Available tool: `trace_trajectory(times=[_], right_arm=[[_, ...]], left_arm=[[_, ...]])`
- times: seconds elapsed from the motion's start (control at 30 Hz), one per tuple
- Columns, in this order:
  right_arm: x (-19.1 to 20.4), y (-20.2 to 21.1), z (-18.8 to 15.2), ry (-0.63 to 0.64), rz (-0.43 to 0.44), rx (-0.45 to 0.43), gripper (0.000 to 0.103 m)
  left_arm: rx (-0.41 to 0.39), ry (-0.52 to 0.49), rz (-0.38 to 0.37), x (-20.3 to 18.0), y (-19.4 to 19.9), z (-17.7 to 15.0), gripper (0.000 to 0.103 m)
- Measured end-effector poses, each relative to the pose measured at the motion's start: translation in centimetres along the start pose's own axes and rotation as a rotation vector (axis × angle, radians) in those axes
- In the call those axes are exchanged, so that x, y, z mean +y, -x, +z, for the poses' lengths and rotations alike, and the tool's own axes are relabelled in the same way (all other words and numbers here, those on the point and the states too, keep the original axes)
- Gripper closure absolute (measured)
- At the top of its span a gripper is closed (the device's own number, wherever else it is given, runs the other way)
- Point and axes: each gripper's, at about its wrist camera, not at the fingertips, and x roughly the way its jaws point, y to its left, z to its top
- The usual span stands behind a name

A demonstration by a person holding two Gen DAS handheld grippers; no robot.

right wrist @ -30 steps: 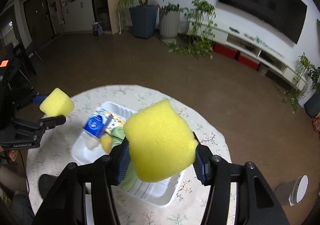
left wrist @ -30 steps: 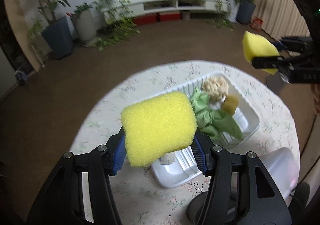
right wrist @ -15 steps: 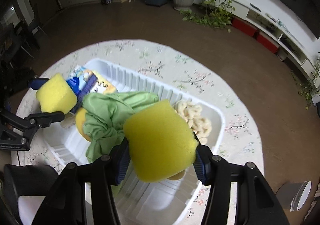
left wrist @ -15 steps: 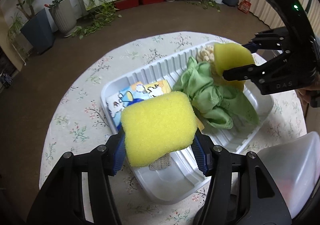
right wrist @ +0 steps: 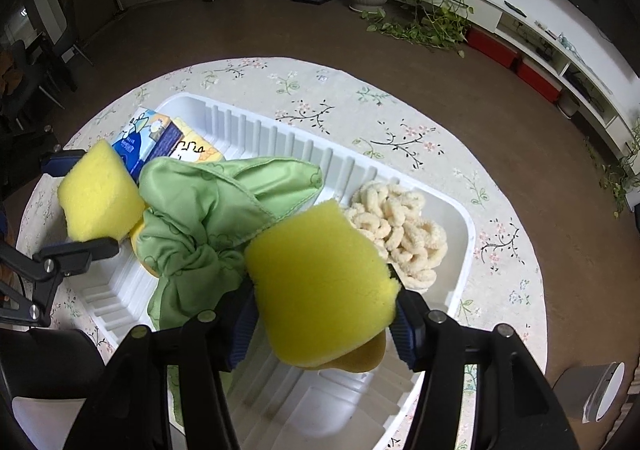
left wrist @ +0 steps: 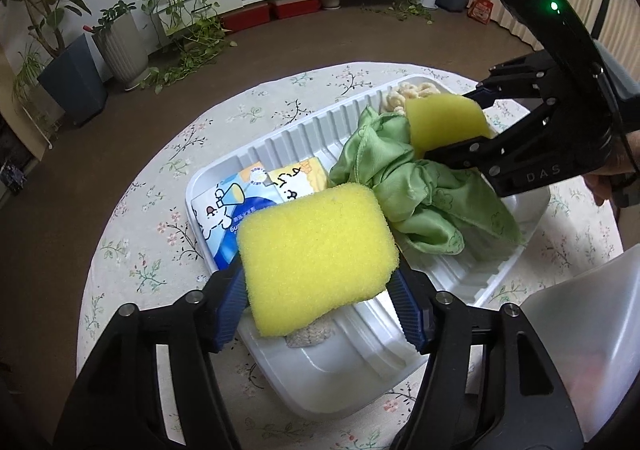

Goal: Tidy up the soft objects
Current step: 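Carry both yellow sponges to the white tray and open both tools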

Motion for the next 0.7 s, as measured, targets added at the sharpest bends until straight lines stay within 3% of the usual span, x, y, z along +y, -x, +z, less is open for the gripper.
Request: trace_trajectory(times=[0.4, 0.53, 0.7], right_arm=[[0.1, 0.3, -0.1, -0.01, -0.024, -0.025, 0.032], [0.0, 0.8, -0.3, -0.01, -0.024, -0.04, 0.027], [-0.2, 1.4, -0.5, -0.022, -0.023, -0.051, 0.026]], left_arm=[[-0.014, 0.015, 0.012, 0.1, 0.1, -0.3, 0.026], [-0.036, 0.028, 0.013, 0.3, 0.8, -0.6, 0.016], [-0.05, 0.043, 0.021, 0.6, 1.2, -0.5, 0.016]])
